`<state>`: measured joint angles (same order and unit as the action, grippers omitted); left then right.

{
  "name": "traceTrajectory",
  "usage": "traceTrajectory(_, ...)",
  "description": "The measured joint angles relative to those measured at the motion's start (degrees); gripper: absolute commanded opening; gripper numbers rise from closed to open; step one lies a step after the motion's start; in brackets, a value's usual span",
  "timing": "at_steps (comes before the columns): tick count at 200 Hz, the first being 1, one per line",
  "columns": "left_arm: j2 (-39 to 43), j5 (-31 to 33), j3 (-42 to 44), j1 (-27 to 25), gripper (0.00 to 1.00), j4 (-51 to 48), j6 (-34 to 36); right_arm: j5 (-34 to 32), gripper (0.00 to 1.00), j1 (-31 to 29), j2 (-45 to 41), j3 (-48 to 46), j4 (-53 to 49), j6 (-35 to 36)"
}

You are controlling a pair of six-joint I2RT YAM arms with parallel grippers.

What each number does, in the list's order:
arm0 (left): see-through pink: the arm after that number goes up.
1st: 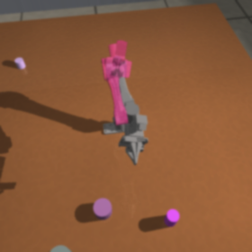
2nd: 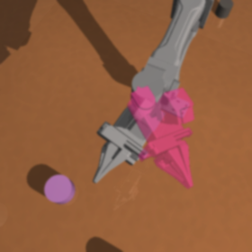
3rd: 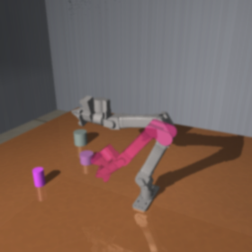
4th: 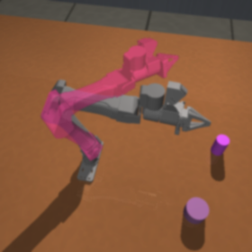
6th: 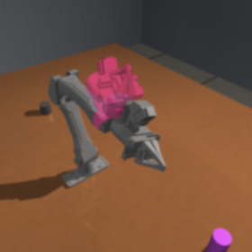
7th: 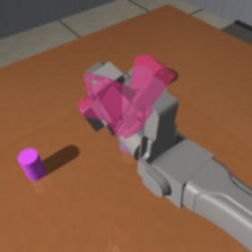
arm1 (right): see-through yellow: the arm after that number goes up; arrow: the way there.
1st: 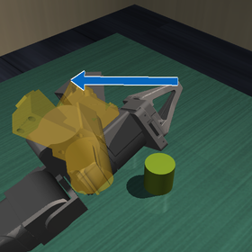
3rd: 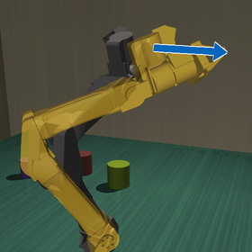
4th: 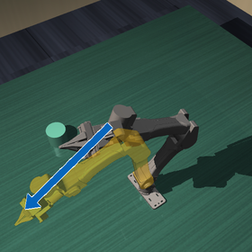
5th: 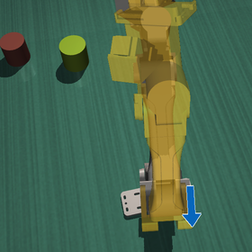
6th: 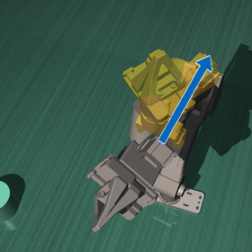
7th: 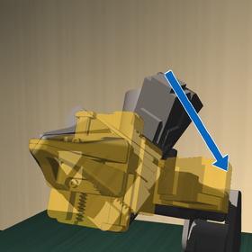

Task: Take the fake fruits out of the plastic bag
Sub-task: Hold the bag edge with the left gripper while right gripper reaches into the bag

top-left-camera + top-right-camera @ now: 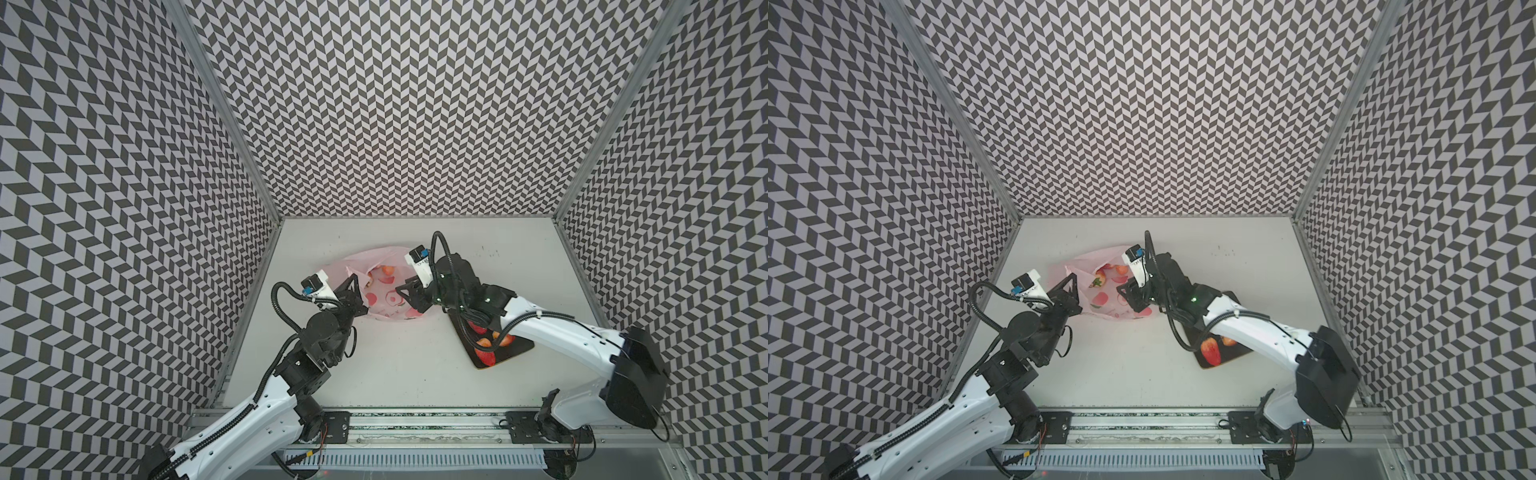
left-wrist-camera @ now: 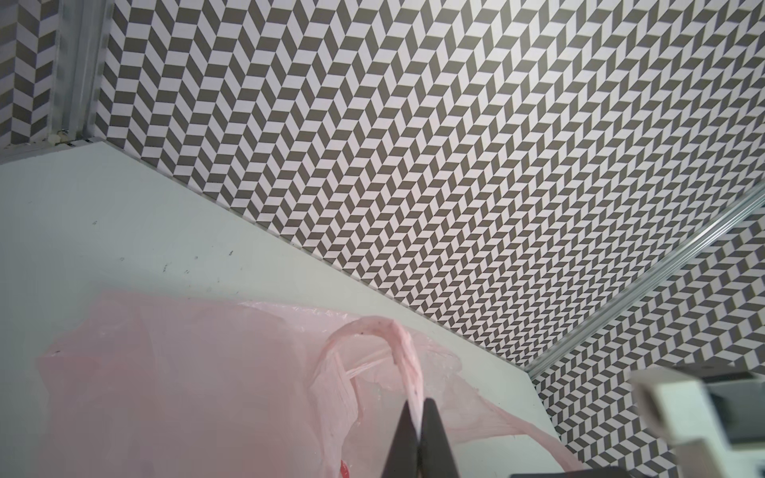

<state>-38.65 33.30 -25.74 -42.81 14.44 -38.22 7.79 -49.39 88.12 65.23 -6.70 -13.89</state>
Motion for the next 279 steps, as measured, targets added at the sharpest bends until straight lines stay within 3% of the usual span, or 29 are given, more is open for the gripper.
traceTrajectory(45,1.2,1.7,0.9,-1.3,0.00,0.5,-0.9,-3.1,0.45,-0.1,17.1,10.1,0.9,-9.9)
traceTrajectory(83,2.8,3.2,2.3,-2.6,0.00,0.5,-2.1,-5.4,0.59,-0.3,24.1,13.5,3.2,-18.6)
traceTrajectory(145,3.2,4.0,2.9,-4.9,0.00,0.0,-3.7,-11.1,0.72,-1.1,36.0,23.0,6.5,-27.4)
traceTrajectory(204,2.4,4.1,3.9,-8.2,0.00,0.5,-3.7,-16.8,0.77,-1.5,43.2,30.1,9.7,-28.8)
traceTrajectory(279,2.7,4.0,3.9,-9.1,0.00,0.6,-3.9,-21.1,0.79,-3.0,54.0,41.9,11.9,-22.5)
